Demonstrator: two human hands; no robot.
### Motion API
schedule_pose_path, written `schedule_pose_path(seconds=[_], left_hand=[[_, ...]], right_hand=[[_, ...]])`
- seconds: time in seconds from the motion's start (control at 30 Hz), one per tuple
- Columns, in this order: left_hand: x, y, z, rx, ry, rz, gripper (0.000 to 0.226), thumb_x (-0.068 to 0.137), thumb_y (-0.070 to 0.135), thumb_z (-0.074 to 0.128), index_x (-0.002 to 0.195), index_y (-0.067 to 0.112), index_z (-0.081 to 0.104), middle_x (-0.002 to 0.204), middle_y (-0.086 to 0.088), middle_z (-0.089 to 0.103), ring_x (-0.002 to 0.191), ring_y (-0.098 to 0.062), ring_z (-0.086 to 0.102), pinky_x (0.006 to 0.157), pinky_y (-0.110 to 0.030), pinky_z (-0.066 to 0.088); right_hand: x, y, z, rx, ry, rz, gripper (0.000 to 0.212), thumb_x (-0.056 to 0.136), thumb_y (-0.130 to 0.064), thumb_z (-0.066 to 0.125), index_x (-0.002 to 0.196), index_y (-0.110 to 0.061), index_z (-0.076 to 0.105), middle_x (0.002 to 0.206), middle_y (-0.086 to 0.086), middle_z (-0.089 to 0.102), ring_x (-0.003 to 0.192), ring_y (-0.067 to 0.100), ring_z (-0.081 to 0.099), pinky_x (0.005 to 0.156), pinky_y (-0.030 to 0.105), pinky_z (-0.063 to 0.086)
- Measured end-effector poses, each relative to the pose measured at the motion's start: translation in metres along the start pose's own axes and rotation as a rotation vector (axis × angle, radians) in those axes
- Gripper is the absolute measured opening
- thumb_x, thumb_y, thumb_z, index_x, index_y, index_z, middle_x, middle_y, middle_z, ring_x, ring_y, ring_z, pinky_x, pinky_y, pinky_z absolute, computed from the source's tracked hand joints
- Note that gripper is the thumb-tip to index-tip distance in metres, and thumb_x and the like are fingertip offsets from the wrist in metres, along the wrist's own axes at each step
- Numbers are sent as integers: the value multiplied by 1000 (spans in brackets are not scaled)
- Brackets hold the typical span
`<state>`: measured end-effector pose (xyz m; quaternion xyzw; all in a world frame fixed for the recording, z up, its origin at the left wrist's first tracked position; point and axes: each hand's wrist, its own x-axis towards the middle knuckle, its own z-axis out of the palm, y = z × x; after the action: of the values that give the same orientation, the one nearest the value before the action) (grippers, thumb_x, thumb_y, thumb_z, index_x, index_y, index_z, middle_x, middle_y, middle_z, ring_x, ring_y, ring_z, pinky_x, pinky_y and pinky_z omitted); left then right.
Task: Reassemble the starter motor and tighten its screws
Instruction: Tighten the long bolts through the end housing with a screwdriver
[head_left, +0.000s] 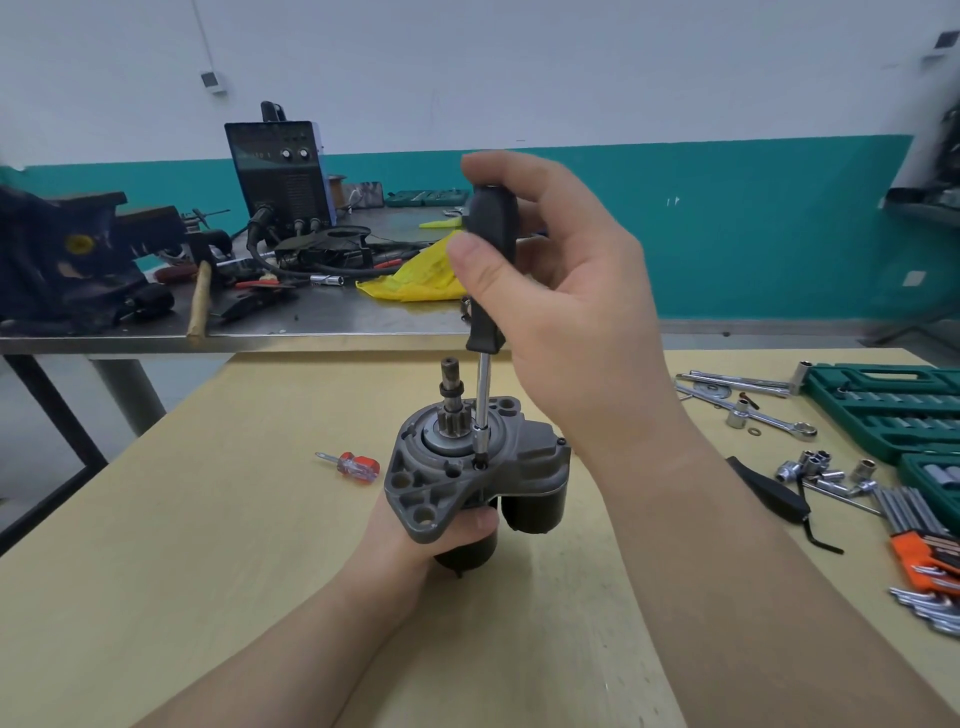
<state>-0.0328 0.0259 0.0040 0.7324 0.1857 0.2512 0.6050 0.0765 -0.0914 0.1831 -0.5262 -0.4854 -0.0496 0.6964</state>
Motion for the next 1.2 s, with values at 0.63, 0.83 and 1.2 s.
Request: schedule_pose_path(seconds=[0.63, 0.83, 1.2], left_hand=[[7, 3, 5, -78, -44, 57, 129, 18, 96, 84, 129, 31, 72, 130, 7, 77, 107, 3, 71, 118, -41, 45], [17, -8, 4, -29, 28, 58, 81, 28, 66, 90, 101, 33, 72, 107, 19, 72, 107, -7, 67, 83, -3, 49], [1, -1, 0, -58, 9, 36, 57, 61, 61, 87, 112, 42, 69, 108, 37, 74, 104, 12, 70, 83, -8, 55]], right_hand=[[-1, -2, -1, 7, -18, -14, 32, 99, -18, 72, 122, -40, 67, 99, -15, 73, 94, 20, 73, 83, 46, 65], [0, -1, -2, 89, -30, 32, 26, 104, -22, 59, 124, -34, 71, 109, -14, 74, 107, 20, 74, 94, 48, 62], [0, -2, 0, 86, -16, 21, 20, 103, -24, 62, 117, -35, 71, 105, -11, 75, 102, 20, 75, 91, 48, 63]])
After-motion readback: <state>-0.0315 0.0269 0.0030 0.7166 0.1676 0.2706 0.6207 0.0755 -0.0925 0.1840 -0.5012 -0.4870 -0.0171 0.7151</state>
